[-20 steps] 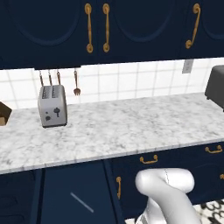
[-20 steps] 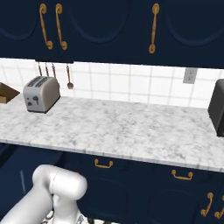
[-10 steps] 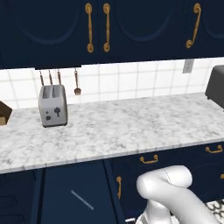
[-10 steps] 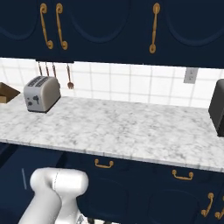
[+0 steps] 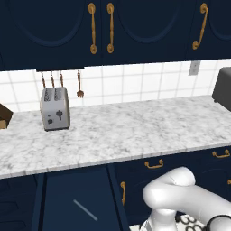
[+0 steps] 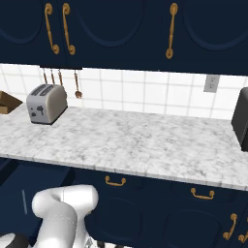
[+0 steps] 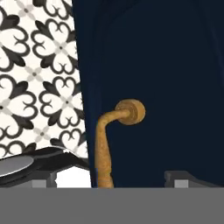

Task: Take a straw from the drawer in front and place it inside the glass cup on the dining counter.

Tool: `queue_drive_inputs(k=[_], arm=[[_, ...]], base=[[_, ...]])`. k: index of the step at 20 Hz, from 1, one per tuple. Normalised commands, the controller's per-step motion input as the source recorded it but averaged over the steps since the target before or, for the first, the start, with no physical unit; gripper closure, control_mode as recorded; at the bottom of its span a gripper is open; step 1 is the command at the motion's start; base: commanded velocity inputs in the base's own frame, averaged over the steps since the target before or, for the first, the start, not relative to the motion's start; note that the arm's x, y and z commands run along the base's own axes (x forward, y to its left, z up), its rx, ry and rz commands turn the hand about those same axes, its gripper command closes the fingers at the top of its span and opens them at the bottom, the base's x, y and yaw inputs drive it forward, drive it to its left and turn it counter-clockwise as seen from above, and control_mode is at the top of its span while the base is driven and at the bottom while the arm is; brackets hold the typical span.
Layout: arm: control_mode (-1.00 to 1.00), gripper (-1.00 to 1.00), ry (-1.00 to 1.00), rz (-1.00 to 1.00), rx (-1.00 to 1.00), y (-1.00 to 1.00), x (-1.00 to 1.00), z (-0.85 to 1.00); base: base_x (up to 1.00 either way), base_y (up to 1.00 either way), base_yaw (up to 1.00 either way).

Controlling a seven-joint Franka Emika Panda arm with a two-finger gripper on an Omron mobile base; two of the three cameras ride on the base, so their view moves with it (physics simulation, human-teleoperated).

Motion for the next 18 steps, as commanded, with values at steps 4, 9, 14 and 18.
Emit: queue_drive_inputs(k=[4,9,14,18], arm=[[-1.00,-1.00,-0.25,-0.18,0.17,-0.29,0.96,0.88],[-1.00,-1.00,-0.26,-0.28,0.16,-0.03,0.68,1.00],[-1.00,-1.00,-0.19,-0.27,0.18,0.00,0.38,1.00],[-1.00,-1.00,0.14,-0.15,0.26,0.00,0.02,1.00]], base=[[0.00,0.00,0.00],[0.00,0.00,0.00],[0.00,0.00,0.00],[0.00,0.00,0.00]])
